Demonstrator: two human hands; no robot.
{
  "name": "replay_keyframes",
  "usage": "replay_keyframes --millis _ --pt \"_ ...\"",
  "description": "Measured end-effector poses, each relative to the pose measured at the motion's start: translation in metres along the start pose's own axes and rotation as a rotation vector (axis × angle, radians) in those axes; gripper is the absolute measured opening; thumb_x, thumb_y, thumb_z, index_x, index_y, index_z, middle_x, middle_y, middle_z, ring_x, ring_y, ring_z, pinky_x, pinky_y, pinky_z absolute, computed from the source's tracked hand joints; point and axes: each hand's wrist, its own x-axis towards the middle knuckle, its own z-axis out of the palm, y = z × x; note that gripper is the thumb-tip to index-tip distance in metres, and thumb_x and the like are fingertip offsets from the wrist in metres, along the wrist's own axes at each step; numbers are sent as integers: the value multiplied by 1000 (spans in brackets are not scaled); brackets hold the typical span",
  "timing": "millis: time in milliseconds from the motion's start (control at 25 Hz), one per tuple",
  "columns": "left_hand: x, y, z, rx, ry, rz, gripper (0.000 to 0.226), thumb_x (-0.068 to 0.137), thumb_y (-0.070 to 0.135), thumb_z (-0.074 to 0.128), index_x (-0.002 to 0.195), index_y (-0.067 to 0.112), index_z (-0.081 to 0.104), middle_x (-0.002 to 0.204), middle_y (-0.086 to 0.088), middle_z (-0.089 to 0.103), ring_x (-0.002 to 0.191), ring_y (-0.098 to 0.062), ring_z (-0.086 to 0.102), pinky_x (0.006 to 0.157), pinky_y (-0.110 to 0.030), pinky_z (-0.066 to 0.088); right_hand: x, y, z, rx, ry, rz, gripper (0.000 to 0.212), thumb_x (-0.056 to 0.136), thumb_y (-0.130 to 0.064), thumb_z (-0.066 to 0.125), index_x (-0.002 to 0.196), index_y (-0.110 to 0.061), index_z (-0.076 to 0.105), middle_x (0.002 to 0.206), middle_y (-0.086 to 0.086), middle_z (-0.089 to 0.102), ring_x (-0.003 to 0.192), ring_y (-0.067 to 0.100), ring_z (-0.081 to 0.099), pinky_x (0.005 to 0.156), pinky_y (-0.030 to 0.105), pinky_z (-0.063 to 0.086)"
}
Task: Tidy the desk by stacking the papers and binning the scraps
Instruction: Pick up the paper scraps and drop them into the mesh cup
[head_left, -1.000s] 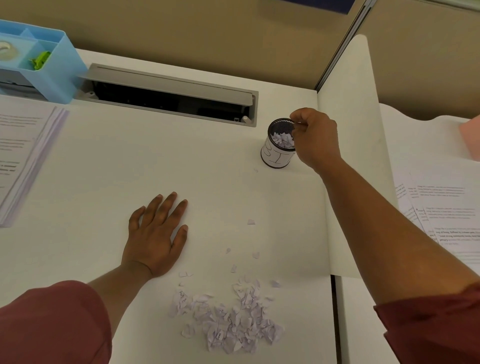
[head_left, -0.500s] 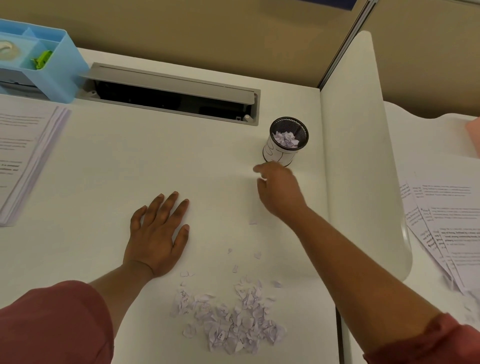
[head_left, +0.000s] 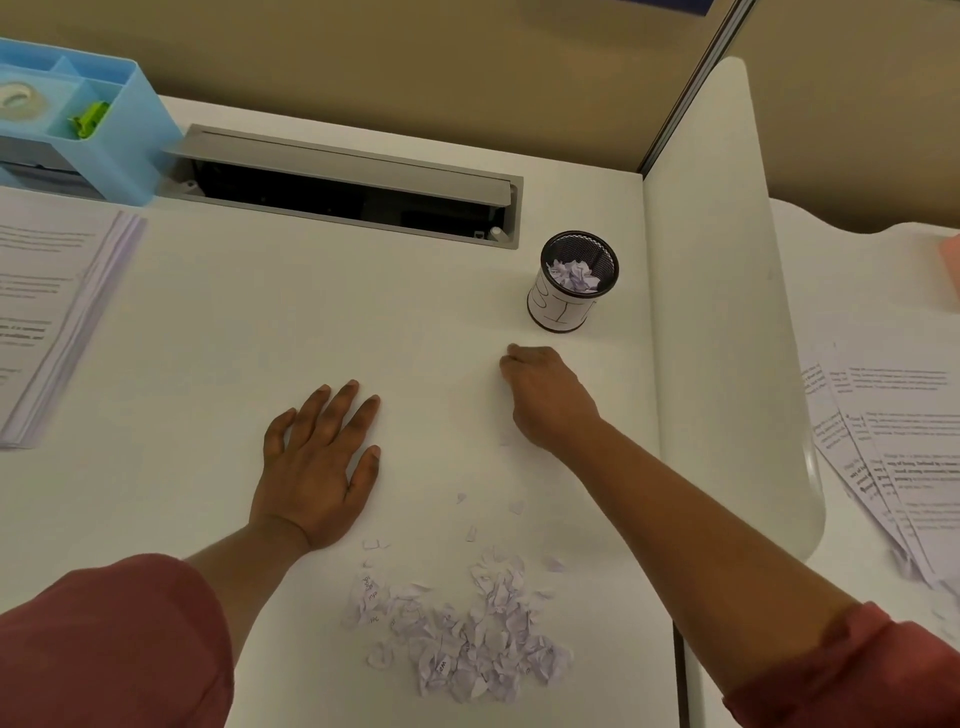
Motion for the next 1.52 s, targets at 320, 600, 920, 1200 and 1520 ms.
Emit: replay_keyframes --millis 320,600,920,1200,1520 --pt "0 1 0 17 -9 -4 62 100 53 22 159 34 27 168 5 19 155 -21 16 121 -46 12 -63 -17 38 75 86 -82 33 92 -6 45 119 -3 63 115 13 65 102 33 56 84 44 52" --pt "-2 1 0 4 9 0 62 100 52 23 158 33 30 167 4 23 154 -23 19 120 -46 13 -80 -25 47 41 170 -110 37 58 19 60 60 -12 40 60 1 33 60 20 33 39 24 18" --pt "1 1 -1 -4 10 2 61 100 52 24 158 33 29 167 4 23 154 -23 18 120 -46 13 -76 -24 48 43 196 -100 37 59 18 61 62 -12 40 60 0 31 57 21 35 40 28 26" --pt "0 1 -1 -2 7 4 61 100 52 24 158 33 30 167 4 22 154 -22 18 119 -46 12 -56 -18 44 170 87 39 15 82 4 48 85 -8 55 75 11 56 71 31 51 60 39 45" --pt "-1 0 -2 -1 11 6 62 100 52 23 158 33 29 167 4 22 154 -22 18 120 -46 12 -36 -9 -17 743 264 238 14 72 -7 73 80 -19 71 68 -8 65 57 1 54 56 11 42"
